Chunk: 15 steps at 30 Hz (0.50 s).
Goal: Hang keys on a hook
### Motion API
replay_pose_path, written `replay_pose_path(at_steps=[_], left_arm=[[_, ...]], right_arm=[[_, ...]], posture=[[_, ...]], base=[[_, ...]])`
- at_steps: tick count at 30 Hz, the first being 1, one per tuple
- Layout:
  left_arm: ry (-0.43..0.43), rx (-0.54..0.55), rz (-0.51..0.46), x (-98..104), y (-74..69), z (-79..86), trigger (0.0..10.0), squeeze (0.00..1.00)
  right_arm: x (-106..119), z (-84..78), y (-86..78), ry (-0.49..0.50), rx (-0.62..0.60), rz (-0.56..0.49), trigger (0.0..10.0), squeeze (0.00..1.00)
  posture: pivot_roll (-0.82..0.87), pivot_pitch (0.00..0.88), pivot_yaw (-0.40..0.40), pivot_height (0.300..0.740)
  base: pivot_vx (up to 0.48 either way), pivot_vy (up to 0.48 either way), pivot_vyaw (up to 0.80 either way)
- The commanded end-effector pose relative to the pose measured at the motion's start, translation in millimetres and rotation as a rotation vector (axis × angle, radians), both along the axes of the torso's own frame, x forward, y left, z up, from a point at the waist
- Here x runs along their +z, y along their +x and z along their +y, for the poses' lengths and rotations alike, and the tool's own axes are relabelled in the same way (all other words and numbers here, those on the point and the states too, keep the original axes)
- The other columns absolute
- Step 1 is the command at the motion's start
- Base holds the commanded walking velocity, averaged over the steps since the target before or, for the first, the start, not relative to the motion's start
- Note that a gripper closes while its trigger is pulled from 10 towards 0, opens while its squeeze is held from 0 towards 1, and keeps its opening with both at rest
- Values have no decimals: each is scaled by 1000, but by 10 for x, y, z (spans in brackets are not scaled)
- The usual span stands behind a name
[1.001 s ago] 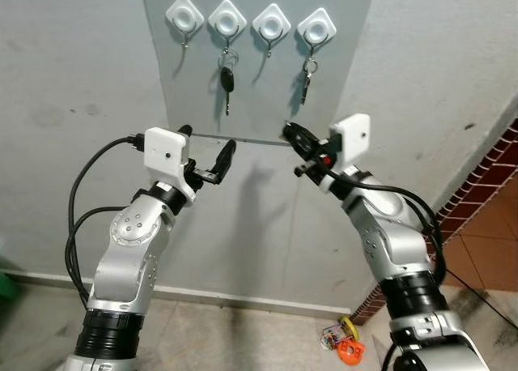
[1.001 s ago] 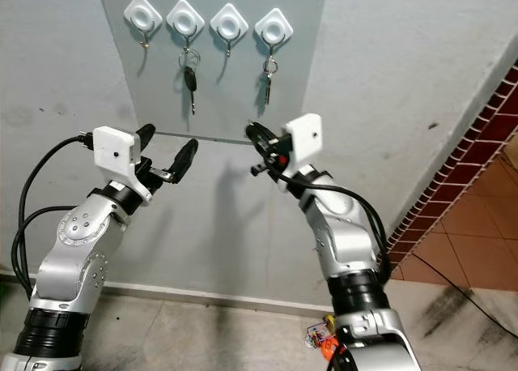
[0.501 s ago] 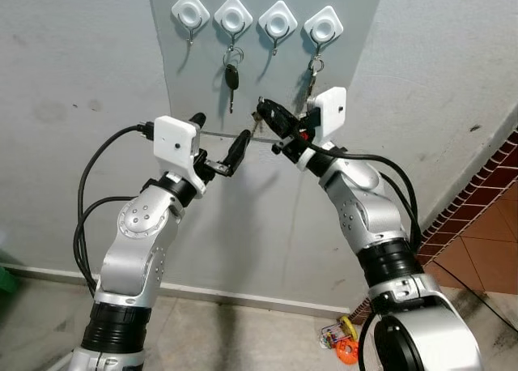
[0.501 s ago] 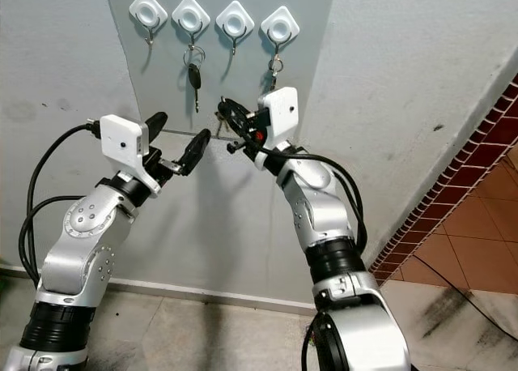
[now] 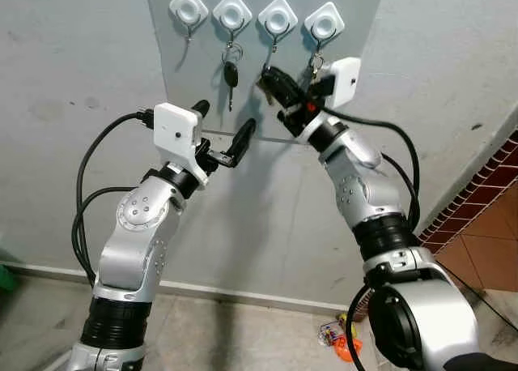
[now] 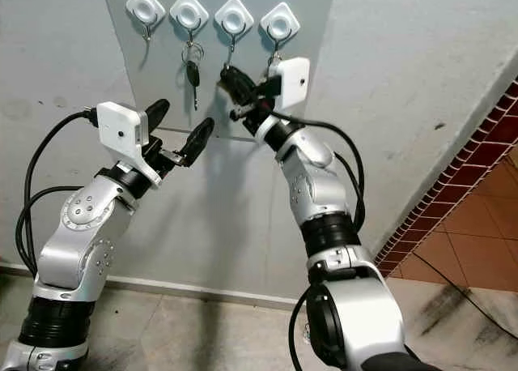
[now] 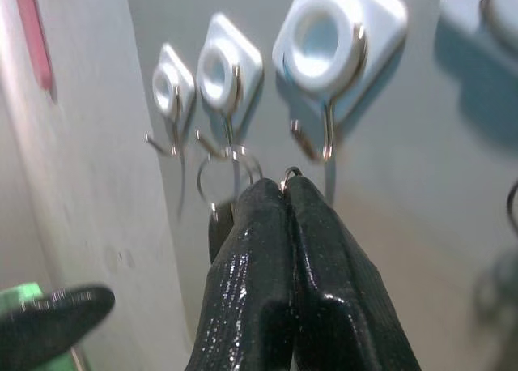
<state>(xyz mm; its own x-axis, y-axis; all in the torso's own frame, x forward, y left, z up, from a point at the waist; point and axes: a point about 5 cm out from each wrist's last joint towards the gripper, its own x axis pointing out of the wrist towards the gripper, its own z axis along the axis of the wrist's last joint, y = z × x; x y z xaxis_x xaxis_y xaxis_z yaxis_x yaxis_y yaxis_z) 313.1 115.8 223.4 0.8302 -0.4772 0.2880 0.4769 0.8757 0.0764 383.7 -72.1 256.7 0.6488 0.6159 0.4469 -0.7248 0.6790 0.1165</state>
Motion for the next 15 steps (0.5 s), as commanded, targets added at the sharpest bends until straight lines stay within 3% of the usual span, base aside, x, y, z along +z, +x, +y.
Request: replay_pose_path(at_steps=[1,15], left_arm=[[11,-21,-19,59,-18,-35,10000,0],[10,-24,-13,63,-25,-54,10000,0]], right_arm=[[92,-8,11,39,18,-17,10000,0],[199,-40,29,127,73,-6,10000,0]], posture=[[62,57,-32,740],[62,68,-33,740]], base=[[0,0,0],[0,0,0]])
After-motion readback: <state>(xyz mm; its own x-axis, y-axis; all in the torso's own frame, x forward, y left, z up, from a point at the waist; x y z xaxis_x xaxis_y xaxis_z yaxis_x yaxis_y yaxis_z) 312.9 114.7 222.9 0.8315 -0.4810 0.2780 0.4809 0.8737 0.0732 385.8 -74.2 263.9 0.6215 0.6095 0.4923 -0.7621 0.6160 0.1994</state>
